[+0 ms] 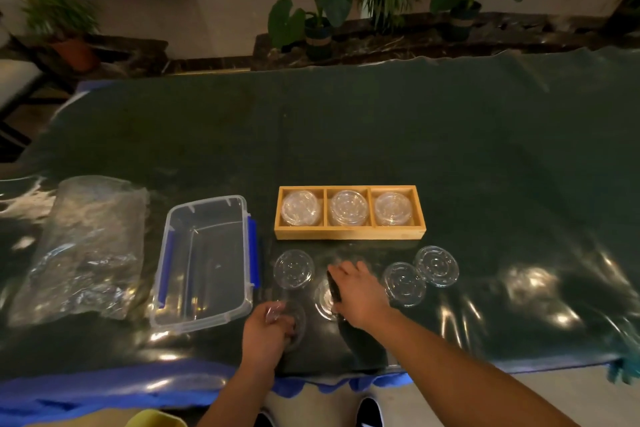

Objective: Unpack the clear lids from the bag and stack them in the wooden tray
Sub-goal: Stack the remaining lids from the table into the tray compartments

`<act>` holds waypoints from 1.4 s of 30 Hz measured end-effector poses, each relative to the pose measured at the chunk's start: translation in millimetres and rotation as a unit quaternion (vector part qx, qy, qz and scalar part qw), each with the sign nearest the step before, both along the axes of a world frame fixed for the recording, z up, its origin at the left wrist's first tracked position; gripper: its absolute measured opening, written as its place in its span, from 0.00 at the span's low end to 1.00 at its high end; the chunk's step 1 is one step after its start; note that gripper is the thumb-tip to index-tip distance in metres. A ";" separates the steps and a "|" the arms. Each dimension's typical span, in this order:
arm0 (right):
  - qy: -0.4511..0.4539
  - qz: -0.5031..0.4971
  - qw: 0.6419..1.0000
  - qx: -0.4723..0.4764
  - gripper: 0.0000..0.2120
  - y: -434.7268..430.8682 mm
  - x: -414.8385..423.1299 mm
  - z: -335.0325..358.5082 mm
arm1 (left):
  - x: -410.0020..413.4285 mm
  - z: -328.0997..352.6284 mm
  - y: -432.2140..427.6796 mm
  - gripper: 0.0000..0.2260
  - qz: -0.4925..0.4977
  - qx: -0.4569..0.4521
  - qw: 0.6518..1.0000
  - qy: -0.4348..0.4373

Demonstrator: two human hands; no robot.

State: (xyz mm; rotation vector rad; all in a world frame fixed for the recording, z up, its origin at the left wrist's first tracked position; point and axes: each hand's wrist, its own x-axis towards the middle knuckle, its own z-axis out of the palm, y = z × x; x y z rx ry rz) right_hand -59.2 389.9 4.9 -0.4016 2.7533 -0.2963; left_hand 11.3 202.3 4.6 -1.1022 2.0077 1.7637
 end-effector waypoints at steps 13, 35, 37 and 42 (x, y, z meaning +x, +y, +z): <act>-0.026 -0.303 0.936 -0.177 0.12 128.5 -5.5 16.9 | -6.9 17.7 18.8 0.10 0.010 0.136 0.990 0.027; -0.032 -0.470 0.817 -0.332 0.10 180.3 -37.0 32.3 | -9.5 6.5 23.1 0.12 0.034 0.168 0.985 -0.021; -0.032 -0.472 0.830 -0.295 0.08 188.5 -46.8 23.2 | -8.5 7.5 23.4 0.12 0.035 0.177 0.983 -0.020; -0.048 -0.424 0.894 -0.135 0.18 192.1 -52.9 1.0 | -12.0 11.1 25.4 0.15 0.029 0.172 0.984 -0.025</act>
